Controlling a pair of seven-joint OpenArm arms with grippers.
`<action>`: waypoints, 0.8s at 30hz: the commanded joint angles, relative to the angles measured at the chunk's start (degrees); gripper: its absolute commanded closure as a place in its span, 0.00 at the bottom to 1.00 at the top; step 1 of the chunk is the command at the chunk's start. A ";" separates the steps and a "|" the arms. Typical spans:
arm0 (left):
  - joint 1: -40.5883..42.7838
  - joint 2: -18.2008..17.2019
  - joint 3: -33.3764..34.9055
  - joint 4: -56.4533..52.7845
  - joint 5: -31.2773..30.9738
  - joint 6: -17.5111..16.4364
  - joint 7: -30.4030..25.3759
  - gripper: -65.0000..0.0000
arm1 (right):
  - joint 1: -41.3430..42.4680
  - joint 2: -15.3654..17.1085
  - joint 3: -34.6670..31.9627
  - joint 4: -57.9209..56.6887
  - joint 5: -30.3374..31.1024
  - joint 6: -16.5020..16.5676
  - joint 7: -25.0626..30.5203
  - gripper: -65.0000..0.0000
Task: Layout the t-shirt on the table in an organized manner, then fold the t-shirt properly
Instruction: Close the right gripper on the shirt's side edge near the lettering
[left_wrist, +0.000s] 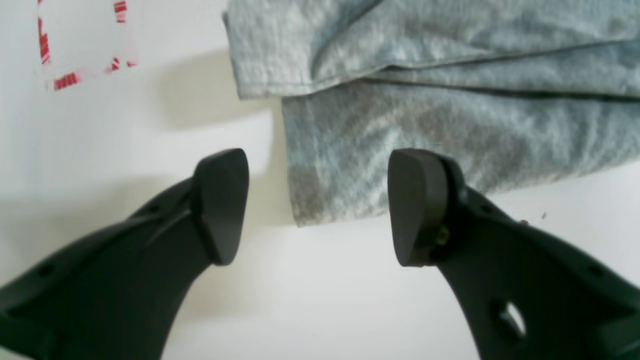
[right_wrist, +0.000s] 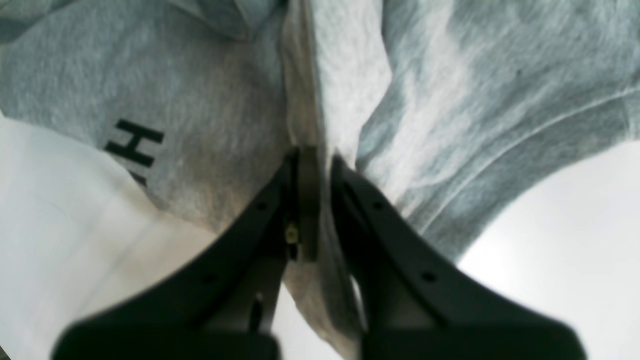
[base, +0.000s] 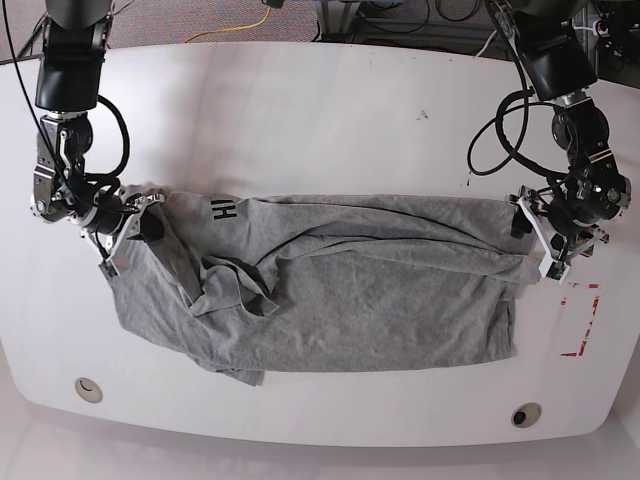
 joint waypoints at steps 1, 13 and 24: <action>-1.22 -0.76 -0.03 0.95 -0.49 -0.03 -0.83 0.37 | -0.04 2.93 1.87 0.94 0.96 0.32 1.04 1.00; -1.22 -0.76 -0.11 0.86 -0.49 -0.03 -0.83 0.37 | -1.00 6.45 2.75 0.94 1.05 0.32 1.04 1.00; 0.01 -1.55 -0.11 1.30 -0.85 -0.03 -0.92 0.37 | -1.00 6.71 2.75 0.68 -0.71 0.32 1.22 1.00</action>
